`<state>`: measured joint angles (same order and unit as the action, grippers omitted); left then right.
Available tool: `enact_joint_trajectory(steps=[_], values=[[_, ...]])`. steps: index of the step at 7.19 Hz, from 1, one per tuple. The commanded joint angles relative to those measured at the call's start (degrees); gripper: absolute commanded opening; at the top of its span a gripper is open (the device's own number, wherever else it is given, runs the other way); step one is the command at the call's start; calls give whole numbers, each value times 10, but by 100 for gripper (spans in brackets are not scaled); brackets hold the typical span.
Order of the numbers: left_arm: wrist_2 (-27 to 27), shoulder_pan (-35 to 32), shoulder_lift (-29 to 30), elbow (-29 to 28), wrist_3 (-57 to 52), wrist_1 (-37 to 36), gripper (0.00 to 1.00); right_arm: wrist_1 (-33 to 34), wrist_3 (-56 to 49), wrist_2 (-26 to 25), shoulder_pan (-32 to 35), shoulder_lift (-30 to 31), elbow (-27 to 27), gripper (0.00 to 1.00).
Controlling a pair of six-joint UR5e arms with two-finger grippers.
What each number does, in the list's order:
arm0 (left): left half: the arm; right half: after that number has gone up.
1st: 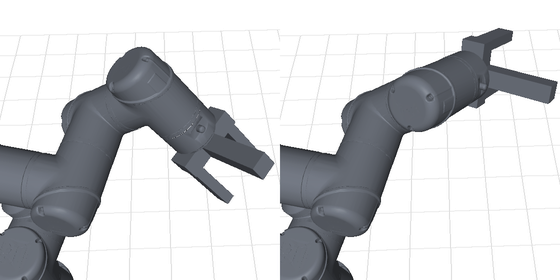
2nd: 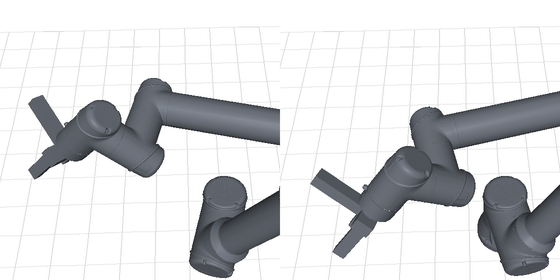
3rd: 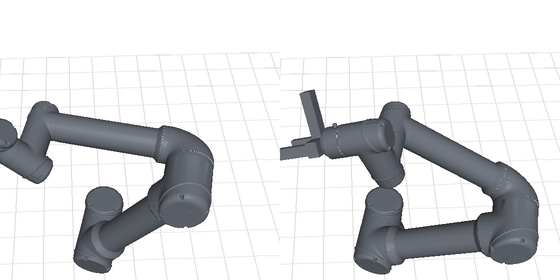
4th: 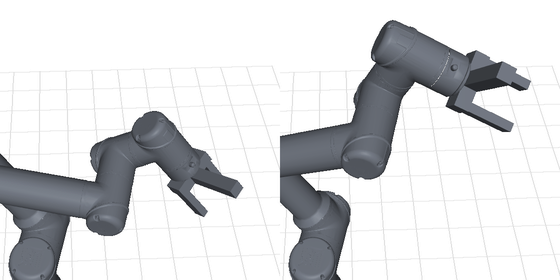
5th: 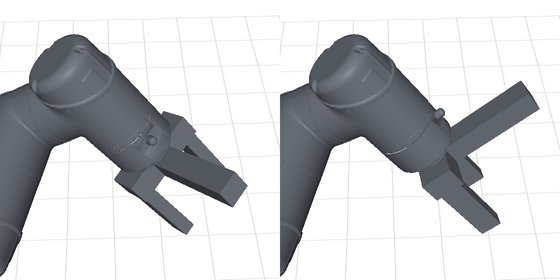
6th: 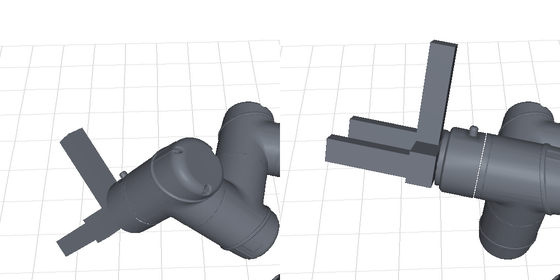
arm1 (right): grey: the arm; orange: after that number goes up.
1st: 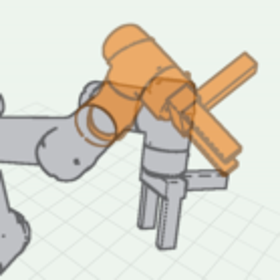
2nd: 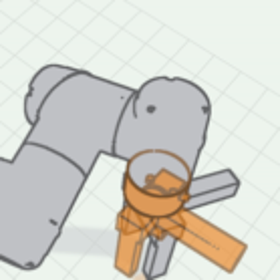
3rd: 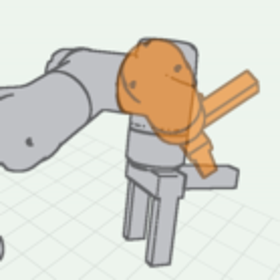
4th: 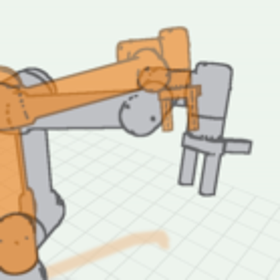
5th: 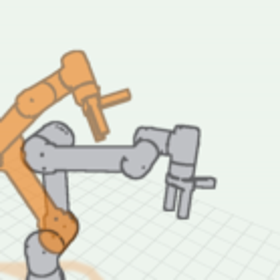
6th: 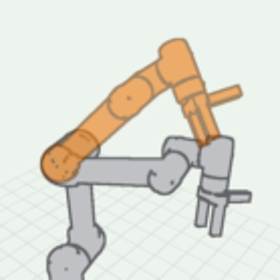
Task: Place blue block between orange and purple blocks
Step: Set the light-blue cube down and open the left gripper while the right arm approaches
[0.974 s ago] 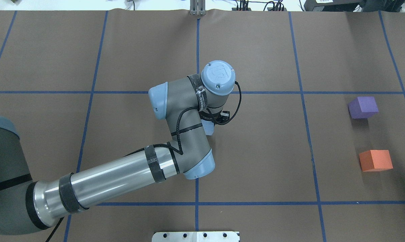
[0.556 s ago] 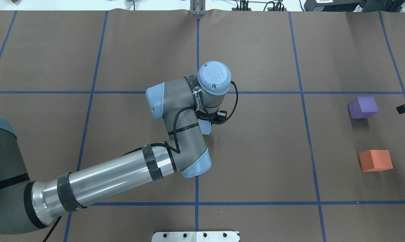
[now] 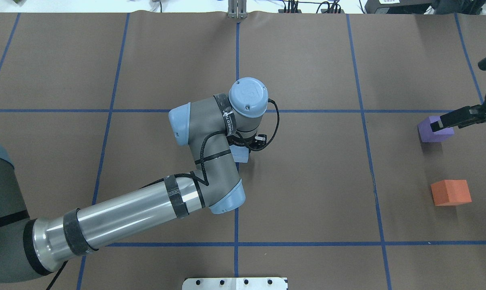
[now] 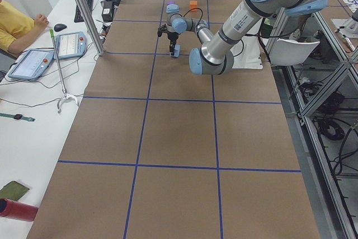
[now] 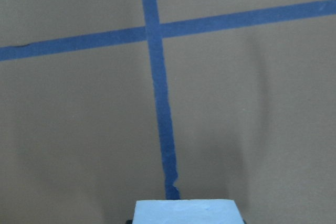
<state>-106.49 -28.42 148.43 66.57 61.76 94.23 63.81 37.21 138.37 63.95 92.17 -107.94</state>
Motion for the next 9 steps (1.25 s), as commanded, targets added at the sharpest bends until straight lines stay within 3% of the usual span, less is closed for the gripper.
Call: enact_joint_trajectory(steps=[1, 3, 4, 6, 7, 9], values=[[-3, -16, -6, 8, 4, 17, 100, -2, 132, -24, -60, -66, -2, 100], [-67, -53, -23, 77, 18, 8, 100, -2, 218, -79, -124, -114, -3, 100], [-69, -60, -65, 140, 19, 6, 100, 1, 265, -121, -166, -144, -2, 100], [-73, -92, -188, 304, 10, -52, 100, 6, 361, -213, -258, -187, 1, 100], [-112, -124, -240, 339, 6, -49, 100, 13, 395, -260, -300, -210, 9, 100], [-147, -172, -342, 423, -46, -48, 100, 101, 453, -312, -347, -330, 72, 100]])
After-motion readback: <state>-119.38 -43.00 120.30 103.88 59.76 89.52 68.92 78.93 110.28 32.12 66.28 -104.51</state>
